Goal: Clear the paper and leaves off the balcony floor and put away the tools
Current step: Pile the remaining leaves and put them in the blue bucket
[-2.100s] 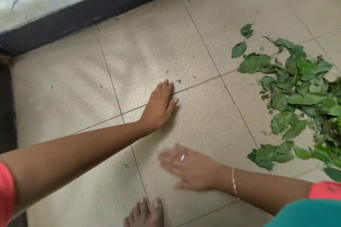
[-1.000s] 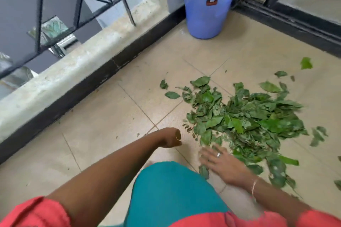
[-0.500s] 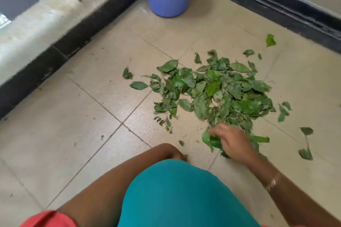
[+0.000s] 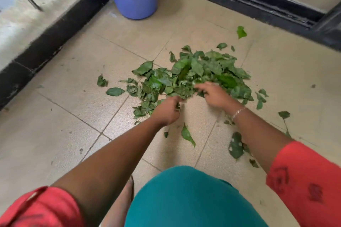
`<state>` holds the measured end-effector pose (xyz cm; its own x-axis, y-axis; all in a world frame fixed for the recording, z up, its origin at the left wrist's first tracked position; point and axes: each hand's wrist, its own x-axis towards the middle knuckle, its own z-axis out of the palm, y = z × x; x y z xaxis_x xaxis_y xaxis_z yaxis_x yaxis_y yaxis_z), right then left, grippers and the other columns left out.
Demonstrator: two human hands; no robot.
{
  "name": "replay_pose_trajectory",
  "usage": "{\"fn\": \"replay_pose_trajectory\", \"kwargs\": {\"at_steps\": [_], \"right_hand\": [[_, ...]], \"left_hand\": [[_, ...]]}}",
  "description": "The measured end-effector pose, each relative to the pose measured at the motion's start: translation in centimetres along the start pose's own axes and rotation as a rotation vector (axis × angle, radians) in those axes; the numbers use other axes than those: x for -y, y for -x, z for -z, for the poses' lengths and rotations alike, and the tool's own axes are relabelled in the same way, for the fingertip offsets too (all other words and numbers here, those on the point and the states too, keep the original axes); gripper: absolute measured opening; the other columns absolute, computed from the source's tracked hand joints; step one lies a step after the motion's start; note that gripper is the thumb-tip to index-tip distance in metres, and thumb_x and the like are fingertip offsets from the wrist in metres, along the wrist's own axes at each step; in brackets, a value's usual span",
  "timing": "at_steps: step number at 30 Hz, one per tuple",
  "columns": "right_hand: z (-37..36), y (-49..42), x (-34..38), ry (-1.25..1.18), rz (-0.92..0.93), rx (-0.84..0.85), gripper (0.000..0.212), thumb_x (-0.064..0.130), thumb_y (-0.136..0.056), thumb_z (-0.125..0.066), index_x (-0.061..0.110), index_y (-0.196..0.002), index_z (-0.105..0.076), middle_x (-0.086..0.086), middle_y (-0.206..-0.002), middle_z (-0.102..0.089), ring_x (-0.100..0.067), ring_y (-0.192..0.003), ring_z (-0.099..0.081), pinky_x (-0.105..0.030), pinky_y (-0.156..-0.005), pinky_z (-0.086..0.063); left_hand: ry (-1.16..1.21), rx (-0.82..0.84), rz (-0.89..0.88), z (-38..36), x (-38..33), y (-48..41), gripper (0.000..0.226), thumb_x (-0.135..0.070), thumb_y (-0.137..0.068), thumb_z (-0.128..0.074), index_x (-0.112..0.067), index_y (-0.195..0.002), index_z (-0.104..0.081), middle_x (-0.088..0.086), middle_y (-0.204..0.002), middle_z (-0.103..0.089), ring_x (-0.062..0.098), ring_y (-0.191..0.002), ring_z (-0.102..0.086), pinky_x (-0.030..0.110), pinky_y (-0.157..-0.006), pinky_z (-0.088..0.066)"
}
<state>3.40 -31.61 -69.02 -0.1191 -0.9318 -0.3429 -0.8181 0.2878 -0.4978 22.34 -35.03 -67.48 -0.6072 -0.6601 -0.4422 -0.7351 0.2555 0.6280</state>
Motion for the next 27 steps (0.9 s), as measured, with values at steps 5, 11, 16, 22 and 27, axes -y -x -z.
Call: {"fn": "replay_pose_trajectory", "kwargs": {"at_steps": [5,11,16,22,27], "right_hand": [[2.2,6.0,-1.1,-0.166,-0.036,-0.088,0.045,-0.01,-0.084,-0.042,0.018,-0.112,-0.064,0.006,-0.111,-0.054,-0.011,-0.1,-0.055,-0.021,-0.081,-0.047],[-2.6,21.2,-9.2,-0.046,-0.285,0.34,0.046,-0.002,-0.084,-0.052,0.041,-0.068,-0.055,0.014,-0.086,-0.062,-0.007,-0.088,-0.061,-0.021,-0.081,-0.046],[-2.1,16.3,-8.3,0.016,-0.223,0.207,0.034,0.001,-0.091,-0.045,0.022,-0.11,-0.065,0.005,-0.108,-0.058,-0.011,-0.096,-0.054,-0.02,-0.082,-0.042],[-0.4,8.3,-2.3,-0.176,-0.109,-0.132,0.049,-0.008,-0.088,-0.043,0.029,-0.117,-0.058,0.007,-0.116,-0.053,-0.013,-0.098,-0.054,-0.022,-0.076,-0.048],[-8.4,9.9,5.5,-0.165,0.189,0.405,0.043,-0.003,-0.088,-0.041,0.022,-0.114,-0.064,0.003,-0.108,-0.061,-0.012,-0.097,-0.056,-0.029,-0.09,-0.048]], "left_hand": [[0.059,0.539,0.117,-1.6,-2.2,1.2,0.019,-0.001,-0.09,-0.044,-0.002,-0.097,-0.062,0.008,-0.075,-0.06,0.021,-0.064,-0.058,0.026,-0.052,-0.05],[-0.049,0.847,0.181,-5.9,-3.3,2.3,0.028,-0.006,-0.094,-0.043,0.008,-0.116,-0.054,0.016,-0.089,-0.062,0.024,-0.07,-0.057,0.03,-0.059,-0.05],[0.059,0.41,-0.029,-4.6,-3.5,0.5,0.033,-0.001,-0.089,-0.045,-0.003,-0.122,-0.047,0.012,-0.121,-0.055,0.024,-0.105,-0.056,0.031,-0.085,-0.05],[0.247,-0.406,0.163,-0.9,-2.9,-0.5,0.019,-0.004,-0.092,-0.045,-0.011,-0.109,-0.053,0.005,-0.106,-0.056,0.017,-0.093,-0.055,0.024,-0.077,-0.05],[0.279,-0.591,0.752,-0.8,0.6,2.0,0.045,-0.013,-0.089,-0.053,-0.005,-0.13,-0.036,0.017,-0.128,-0.039,0.03,-0.117,-0.039,0.038,-0.086,-0.044]]}}
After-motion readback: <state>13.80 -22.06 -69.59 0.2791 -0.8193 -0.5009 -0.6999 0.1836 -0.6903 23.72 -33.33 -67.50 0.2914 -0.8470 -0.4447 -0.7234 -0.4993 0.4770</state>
